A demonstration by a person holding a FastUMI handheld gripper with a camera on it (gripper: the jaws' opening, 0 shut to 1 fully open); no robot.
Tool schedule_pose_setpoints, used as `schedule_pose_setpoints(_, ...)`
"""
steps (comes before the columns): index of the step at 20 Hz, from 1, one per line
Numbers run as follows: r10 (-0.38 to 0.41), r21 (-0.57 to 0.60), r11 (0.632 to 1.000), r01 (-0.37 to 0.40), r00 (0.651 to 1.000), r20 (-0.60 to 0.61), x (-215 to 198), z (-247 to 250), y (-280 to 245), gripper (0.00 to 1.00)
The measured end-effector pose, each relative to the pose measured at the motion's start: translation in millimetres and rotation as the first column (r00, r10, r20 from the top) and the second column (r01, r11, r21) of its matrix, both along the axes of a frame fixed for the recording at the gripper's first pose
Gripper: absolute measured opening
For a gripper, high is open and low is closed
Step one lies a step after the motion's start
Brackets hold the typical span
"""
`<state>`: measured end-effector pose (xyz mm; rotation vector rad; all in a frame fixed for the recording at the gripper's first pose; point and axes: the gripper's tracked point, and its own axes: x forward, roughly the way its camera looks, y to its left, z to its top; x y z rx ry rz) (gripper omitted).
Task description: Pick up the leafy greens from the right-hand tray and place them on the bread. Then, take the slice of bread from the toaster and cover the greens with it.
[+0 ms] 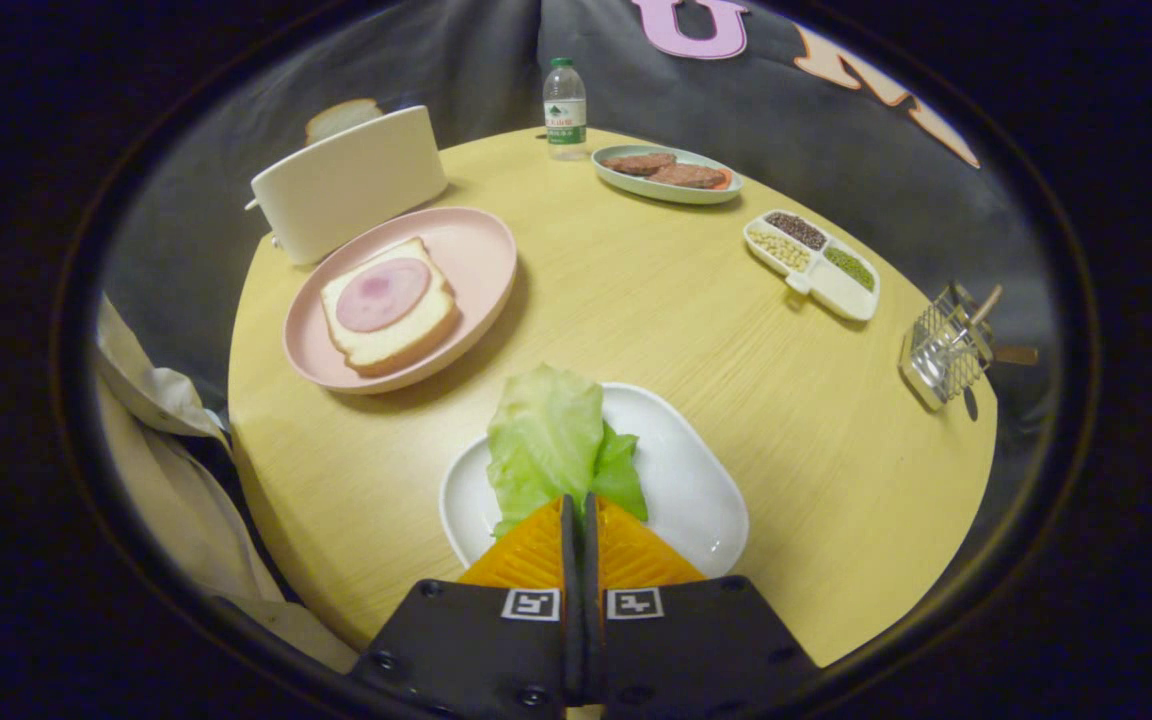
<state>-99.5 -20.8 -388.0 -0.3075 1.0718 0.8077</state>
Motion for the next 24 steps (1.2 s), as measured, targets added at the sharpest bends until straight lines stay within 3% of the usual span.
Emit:
schedule_pose_setpoints(13, -0.029, 0.062, 0.998, 0.022, 0.993, 0.115, 32.0, 74.1, 13.9, 0.03)
schedule_pose_setpoints(24, 0.041, 0.129, 0.989, -0.067, 0.98, 0.194, 51.6, 128.1, 95.1, 0.03)
